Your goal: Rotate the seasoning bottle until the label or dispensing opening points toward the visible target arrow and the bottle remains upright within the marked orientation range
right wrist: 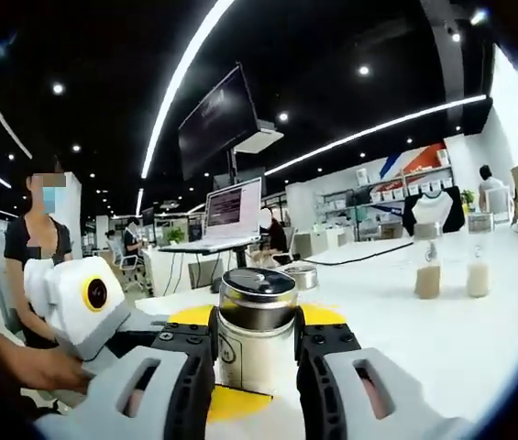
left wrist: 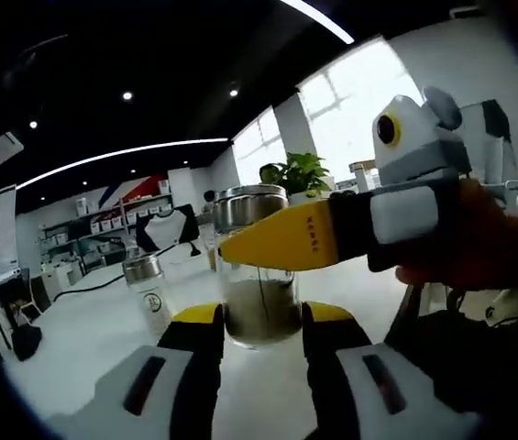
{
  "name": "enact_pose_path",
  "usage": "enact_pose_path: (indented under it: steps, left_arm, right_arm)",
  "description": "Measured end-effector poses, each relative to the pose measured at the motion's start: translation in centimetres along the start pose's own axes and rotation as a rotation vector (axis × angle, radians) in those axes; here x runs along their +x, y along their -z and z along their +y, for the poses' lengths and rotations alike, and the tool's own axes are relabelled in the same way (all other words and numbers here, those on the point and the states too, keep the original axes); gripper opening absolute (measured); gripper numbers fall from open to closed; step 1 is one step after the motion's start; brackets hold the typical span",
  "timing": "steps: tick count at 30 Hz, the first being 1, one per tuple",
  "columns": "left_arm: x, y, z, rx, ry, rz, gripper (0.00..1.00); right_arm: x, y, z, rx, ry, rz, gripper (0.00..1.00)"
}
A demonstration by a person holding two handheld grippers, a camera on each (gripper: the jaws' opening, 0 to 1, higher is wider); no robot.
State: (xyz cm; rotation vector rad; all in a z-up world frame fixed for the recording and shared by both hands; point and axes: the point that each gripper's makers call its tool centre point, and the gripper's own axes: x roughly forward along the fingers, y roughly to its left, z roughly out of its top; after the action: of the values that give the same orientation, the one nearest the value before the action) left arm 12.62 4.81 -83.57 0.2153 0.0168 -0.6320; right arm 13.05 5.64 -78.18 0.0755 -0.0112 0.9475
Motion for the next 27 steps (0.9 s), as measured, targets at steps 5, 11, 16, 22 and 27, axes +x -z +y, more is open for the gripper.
enact_pose_path:
  steps: [5, 11, 16, 22, 27]
  left_arm:
    - [-0.1, -0.4, 0.9, -0.097, -0.02, -0.001, 0.47]
    - [-0.4, -0.6, 1.7, -0.141, -0.028, 0.0, 0.61]
    - [-0.4, 0.4, 2.2, -0.128, -0.051, 0.044, 0.72]
    - [-0.6, 0.3, 2.4, -0.163, -0.04, 0.032, 0.78]
    - [-1.0, -1.0, 3.3, -0.166, -0.073, -0.033, 0.9]
  right_arm:
    - [1.0, -0.1, -1.9, -0.028, 0.031, 0.011, 0.31]
    - [2.4, -0.1, -4.2, -0.069, 0.055, 0.047, 0.31]
    - [3.5, 0.1, -5.9, -0.082, 0.064, 0.081, 0.31]
    - [5.0, 1.0, -7.5, -0.123, 0.064, 0.141, 0.31]
    - [6.0, 2.3, -8.7, -0.136, 0.052, 0.181, 0.31]
